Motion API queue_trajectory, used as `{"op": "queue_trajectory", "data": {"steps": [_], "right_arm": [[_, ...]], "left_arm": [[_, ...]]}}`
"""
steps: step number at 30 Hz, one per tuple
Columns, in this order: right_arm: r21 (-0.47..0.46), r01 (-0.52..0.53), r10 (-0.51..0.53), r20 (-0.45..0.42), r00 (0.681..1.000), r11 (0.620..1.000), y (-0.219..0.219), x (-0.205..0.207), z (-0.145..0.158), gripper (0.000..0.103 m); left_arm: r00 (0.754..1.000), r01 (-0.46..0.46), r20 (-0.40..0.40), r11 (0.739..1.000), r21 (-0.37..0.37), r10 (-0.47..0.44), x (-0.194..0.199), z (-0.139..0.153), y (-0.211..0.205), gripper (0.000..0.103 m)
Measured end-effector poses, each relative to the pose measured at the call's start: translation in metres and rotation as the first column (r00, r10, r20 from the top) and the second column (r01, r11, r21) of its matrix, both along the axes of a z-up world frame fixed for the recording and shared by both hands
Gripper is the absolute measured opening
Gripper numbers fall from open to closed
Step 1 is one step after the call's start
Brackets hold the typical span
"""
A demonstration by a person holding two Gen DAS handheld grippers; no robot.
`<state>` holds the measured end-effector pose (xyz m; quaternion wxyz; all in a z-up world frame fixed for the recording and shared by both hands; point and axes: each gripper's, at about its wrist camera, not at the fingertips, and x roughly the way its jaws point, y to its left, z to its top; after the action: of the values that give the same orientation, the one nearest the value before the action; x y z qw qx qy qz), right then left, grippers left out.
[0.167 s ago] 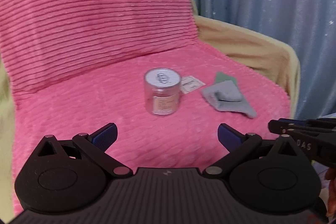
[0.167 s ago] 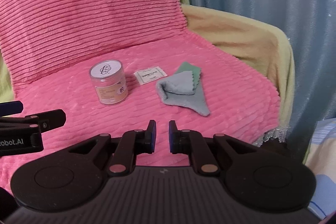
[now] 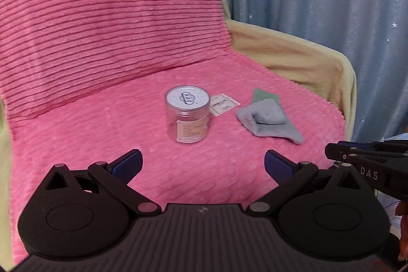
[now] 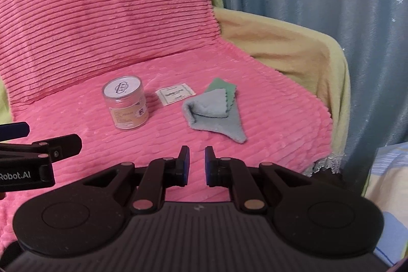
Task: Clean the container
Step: 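Move both tools toward the clear jar and grey cloth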
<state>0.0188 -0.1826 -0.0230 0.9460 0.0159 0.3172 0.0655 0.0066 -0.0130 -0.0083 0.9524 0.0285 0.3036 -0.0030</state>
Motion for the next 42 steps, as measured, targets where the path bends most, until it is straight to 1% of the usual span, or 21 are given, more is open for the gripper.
{"op": "queue_trajectory", "data": {"steps": [2,4,5,7,9,11,15,24,37,42], "right_arm": [[0.011,-0.009,0.009,-0.004,1.0,1.0,0.001,-0.002,0.0,0.008],[0.018,-0.024,0.024,-0.002,1.0,1.0,0.003,-0.005,0.001,0.008],[0.014,-0.023,0.023,-0.009,1.0,1.0,0.002,-0.002,0.003,0.008],[0.035,-0.007,0.007,-0.003,1.0,0.999,-0.004,-0.003,0.007,0.008],[0.017,0.007,-0.007,0.02,1.0,1.0,0.002,-0.007,0.005,0.008],[0.002,0.029,-0.029,0.007,1.0,1.0,0.009,-0.002,0.004,0.008],[-0.016,0.032,-0.032,0.006,0.999,0.999,0.016,0.0,0.006,0.008],[-0.056,0.04,-0.04,0.005,0.999,0.998,0.03,0.006,0.009,0.008],[-0.029,0.011,-0.011,0.013,1.0,1.0,0.027,0.005,0.008,0.008],[-0.009,0.02,-0.019,0.021,1.0,1.0,0.022,0.008,0.013,0.008]], "left_arm": [[1.0,0.015,-0.021,1.0,-0.009,-0.015,0.012,-0.004,-0.002,0.102],[0.999,0.035,-0.005,0.998,-0.045,-0.036,0.01,0.0,0.005,0.102],[0.999,0.045,0.002,0.997,-0.06,-0.045,0.009,0.001,0.008,0.102],[0.997,0.072,0.0,0.994,-0.087,-0.072,0.014,-0.001,0.02,0.102],[0.996,0.092,0.0,0.993,-0.078,-0.092,0.016,-0.003,0.02,0.102],[0.994,0.111,-0.001,0.991,-0.072,-0.112,0.018,-0.006,0.021,0.102],[0.991,0.135,-0.006,0.989,-0.068,-0.136,0.021,-0.006,0.027,0.102],[0.994,0.112,0.0,0.989,-0.093,-0.112,0.027,-0.01,0.044,0.102],[0.994,0.108,-0.011,0.991,-0.078,-0.109,0.028,-0.01,0.044,0.102],[0.994,0.111,-0.016,0.992,-0.065,-0.113,0.028,-0.01,0.044,0.102]]}}
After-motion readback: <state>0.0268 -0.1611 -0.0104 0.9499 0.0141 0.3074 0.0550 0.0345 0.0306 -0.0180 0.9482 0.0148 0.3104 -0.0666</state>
